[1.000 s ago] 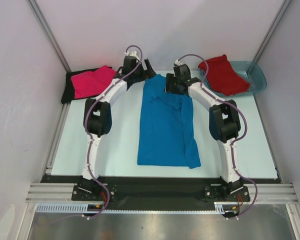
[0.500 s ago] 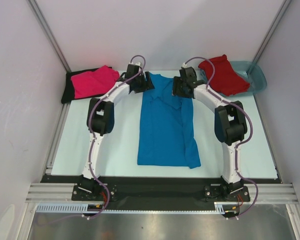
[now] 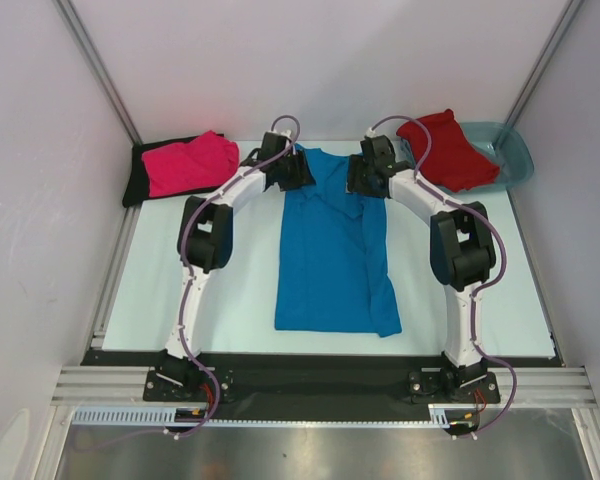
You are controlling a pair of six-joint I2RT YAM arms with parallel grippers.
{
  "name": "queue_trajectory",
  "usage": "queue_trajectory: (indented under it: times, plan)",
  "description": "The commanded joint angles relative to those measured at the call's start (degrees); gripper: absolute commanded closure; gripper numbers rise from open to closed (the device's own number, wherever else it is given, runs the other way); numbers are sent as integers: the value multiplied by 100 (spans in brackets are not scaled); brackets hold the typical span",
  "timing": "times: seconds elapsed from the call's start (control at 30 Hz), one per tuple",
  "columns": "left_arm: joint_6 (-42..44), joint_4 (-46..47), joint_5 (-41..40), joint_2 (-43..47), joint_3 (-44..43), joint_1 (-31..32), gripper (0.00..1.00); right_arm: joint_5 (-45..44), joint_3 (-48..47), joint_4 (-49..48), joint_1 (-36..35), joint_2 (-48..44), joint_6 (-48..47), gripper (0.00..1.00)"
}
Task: Fold and stack the t-shirts
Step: Fold the tshirt
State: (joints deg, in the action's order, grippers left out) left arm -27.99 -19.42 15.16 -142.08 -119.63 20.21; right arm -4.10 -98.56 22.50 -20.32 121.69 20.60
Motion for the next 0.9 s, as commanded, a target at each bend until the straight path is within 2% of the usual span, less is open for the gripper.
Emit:
queue_trajectory:
  times: [0.0,0.27,0.3,0.37,0.67,0.8,0.87]
  plan:
    - [13,88,75,111,-42,80,43,-82,4,-9,36,-268,-135,34]
    - [-14,26,-21,84,-34,80,49,-56,30,17,80,-295,-135,34]
    - [-5,9,-126,101,-34,80,49,-56,39,17,80,-295,-135,34]
    - [48,-70,-302,137,-34,80,40,-39,65,9,80,-304,-135,34]
    - [109,-211,-584,119,-25,62,41,14,74,26,98,-286,-144,34]
    - [83,-281,-514,5,-165,62,46,-12,74,26,107,-295,-153,34]
    - [74,-282,-470,-74,-227,62,53,-3,74,26,107,-277,-153,35]
